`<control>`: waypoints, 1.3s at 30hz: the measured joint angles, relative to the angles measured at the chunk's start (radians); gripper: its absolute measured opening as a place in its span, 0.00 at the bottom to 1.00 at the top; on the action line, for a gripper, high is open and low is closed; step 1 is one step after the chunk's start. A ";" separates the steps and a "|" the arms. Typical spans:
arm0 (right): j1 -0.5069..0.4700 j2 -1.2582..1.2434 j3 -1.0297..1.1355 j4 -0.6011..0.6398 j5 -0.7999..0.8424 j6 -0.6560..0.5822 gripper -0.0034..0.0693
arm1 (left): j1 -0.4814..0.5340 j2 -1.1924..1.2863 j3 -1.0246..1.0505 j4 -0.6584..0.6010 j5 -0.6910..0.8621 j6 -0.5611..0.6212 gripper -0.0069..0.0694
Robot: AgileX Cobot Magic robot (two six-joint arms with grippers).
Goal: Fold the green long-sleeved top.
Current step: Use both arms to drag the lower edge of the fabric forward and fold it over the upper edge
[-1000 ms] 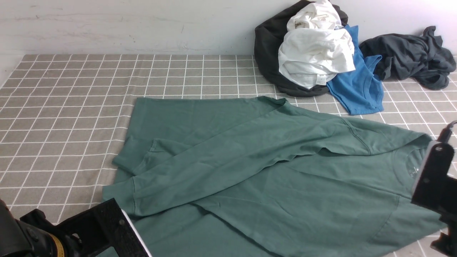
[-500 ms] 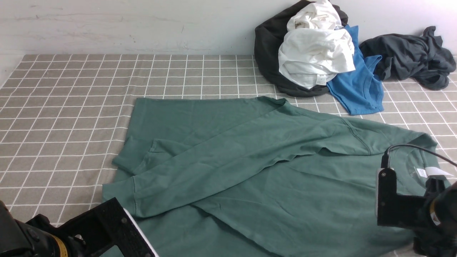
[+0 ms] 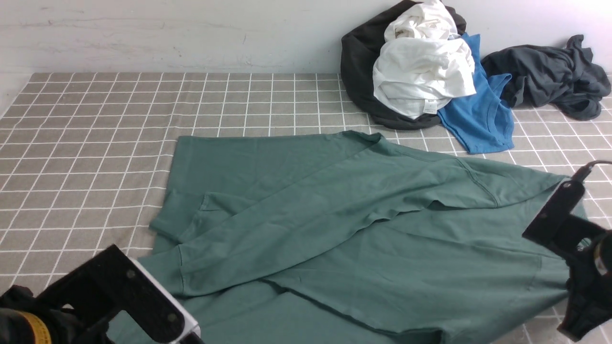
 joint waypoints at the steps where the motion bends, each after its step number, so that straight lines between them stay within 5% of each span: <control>1: 0.000 -0.015 -0.013 0.018 0.028 0.004 0.04 | 0.000 -0.010 -0.012 0.000 0.010 -0.016 0.08; 7: 0.000 -0.070 -0.133 0.098 0.124 0.008 0.04 | 0.026 0.002 -0.096 0.119 -0.006 -0.186 0.09; 12: -0.008 -0.034 -0.237 0.077 -0.028 0.000 0.04 | 0.175 0.144 -0.201 0.226 -0.103 -0.269 0.09; 23: -0.079 0.356 -0.580 0.045 -0.224 0.034 0.04 | 0.481 0.706 -0.657 0.244 -0.285 -0.282 0.09; 39: -0.088 0.697 -0.855 0.035 -0.269 0.096 0.09 | 0.547 1.212 -1.148 0.256 -0.307 -0.204 0.13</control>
